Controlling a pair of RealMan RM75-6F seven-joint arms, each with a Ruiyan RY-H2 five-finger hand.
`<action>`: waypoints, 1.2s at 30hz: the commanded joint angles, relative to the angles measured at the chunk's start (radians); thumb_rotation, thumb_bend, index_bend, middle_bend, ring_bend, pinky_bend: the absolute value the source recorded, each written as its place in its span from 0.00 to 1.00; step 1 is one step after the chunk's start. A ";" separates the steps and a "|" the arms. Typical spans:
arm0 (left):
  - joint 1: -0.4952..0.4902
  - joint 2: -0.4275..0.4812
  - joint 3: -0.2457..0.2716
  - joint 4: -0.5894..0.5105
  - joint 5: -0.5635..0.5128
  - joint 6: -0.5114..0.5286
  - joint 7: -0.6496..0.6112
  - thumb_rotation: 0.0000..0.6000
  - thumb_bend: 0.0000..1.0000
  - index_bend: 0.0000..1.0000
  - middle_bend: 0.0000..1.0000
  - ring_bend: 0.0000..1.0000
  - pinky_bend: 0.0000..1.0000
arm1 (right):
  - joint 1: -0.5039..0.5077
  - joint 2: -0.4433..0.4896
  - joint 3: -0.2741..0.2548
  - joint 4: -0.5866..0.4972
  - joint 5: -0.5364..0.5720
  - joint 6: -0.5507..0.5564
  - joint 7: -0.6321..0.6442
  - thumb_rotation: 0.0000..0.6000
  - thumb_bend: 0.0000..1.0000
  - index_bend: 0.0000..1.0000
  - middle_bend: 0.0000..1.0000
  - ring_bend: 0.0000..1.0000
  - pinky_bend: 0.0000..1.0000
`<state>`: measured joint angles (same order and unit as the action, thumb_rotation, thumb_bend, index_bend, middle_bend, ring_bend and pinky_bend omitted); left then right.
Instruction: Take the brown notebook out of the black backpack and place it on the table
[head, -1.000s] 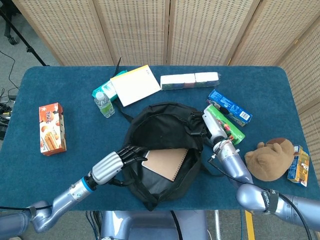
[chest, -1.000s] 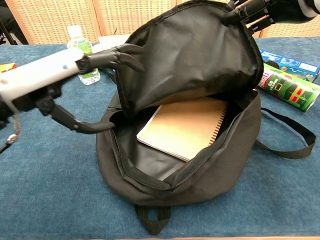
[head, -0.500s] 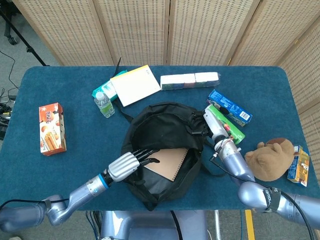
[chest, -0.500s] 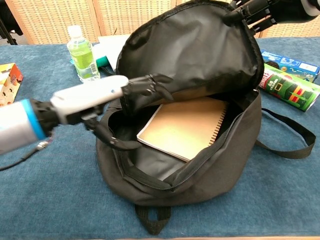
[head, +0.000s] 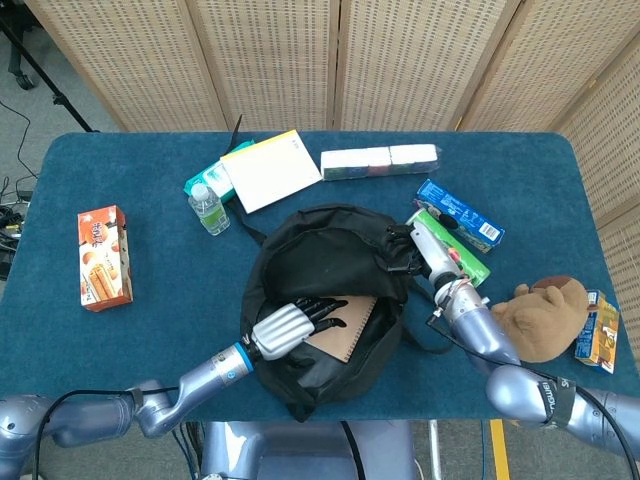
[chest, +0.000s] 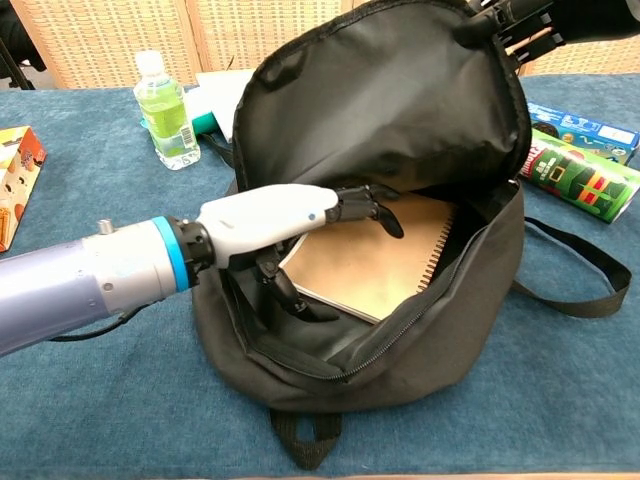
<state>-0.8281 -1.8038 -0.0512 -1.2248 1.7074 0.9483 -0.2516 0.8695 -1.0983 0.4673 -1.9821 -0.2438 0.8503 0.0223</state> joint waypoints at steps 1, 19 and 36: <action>-0.006 -0.002 0.011 0.003 -0.001 0.001 0.001 1.00 0.21 0.22 0.01 0.07 0.13 | 0.002 0.006 0.000 0.008 0.001 -0.004 0.012 1.00 0.72 0.69 0.66 0.42 0.42; -0.046 -0.124 -0.008 0.120 -0.041 -0.003 0.108 1.00 0.21 0.22 0.01 0.07 0.13 | 0.002 0.024 -0.012 0.024 -0.008 -0.005 0.058 1.00 0.72 0.69 0.66 0.42 0.42; -0.091 -0.188 -0.025 0.164 -0.101 -0.052 0.138 1.00 0.21 0.22 0.01 0.07 0.13 | -0.003 0.064 -0.015 0.018 -0.013 -0.012 0.089 1.00 0.72 0.69 0.66 0.42 0.42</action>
<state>-0.9178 -1.9904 -0.0763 -1.0628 1.6074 0.8970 -0.1134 0.8666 -1.0343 0.4520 -1.9633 -0.2569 0.8384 0.1106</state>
